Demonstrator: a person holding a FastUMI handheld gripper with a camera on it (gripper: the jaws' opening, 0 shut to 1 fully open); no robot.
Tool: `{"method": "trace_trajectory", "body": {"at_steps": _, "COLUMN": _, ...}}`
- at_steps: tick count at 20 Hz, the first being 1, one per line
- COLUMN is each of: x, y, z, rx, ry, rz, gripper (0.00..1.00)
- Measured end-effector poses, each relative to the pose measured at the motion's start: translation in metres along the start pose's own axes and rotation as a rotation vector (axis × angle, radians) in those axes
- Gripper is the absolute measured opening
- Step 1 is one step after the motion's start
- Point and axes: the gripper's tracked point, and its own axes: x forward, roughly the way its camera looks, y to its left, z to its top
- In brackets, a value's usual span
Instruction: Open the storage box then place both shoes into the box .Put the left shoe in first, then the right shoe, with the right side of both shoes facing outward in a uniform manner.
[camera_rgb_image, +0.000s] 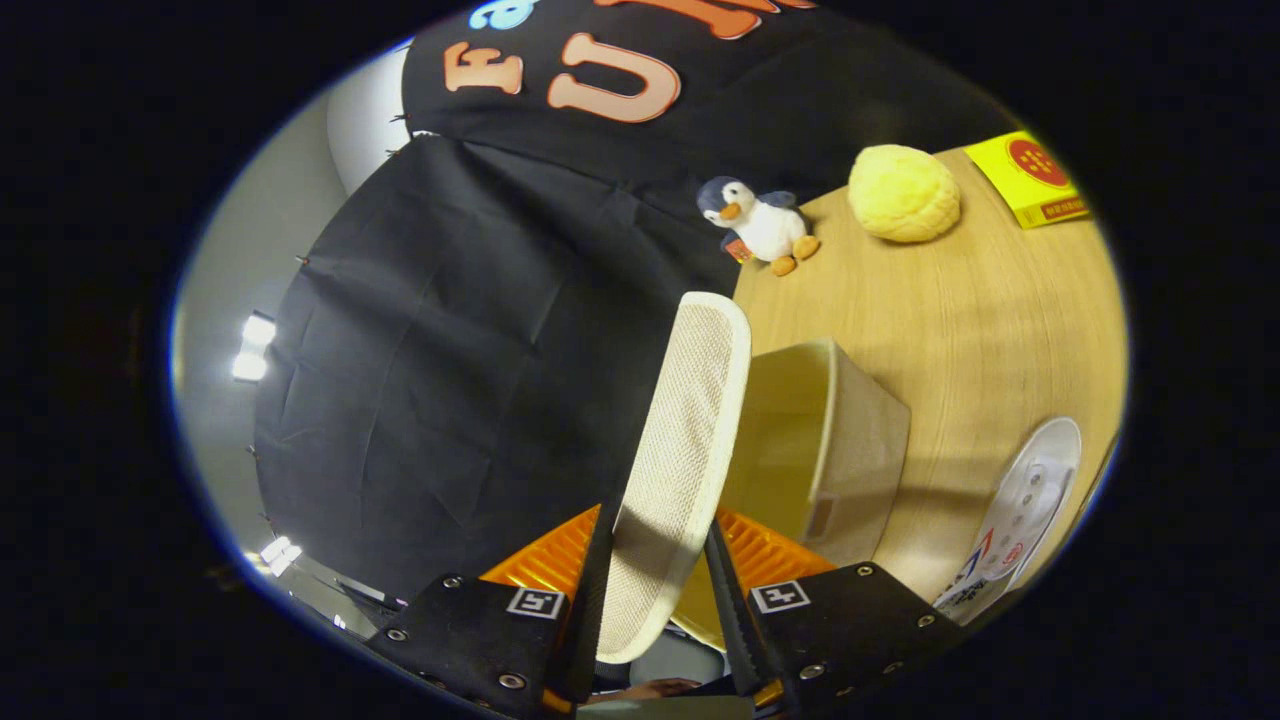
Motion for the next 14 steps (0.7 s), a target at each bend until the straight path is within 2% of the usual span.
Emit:
{"method": "trace_trajectory", "body": {"at_steps": 7, "x": 0.012, "y": 0.073, "z": 0.017, "rx": -0.136, "ry": -0.036, "rz": 0.074, "gripper": 0.28}}
{"method": "trace_trajectory", "body": {"at_steps": 9, "x": 0.028, "y": 0.089, "z": 0.021, "rx": -0.160, "ry": -0.033, "rz": 0.081, "gripper": 0.22}}
{"method": "trace_trajectory", "body": {"at_steps": 14, "x": 0.084, "y": 0.119, "z": 0.019, "rx": -0.161, "ry": -0.005, "rz": 0.106, "gripper": 0.21}}
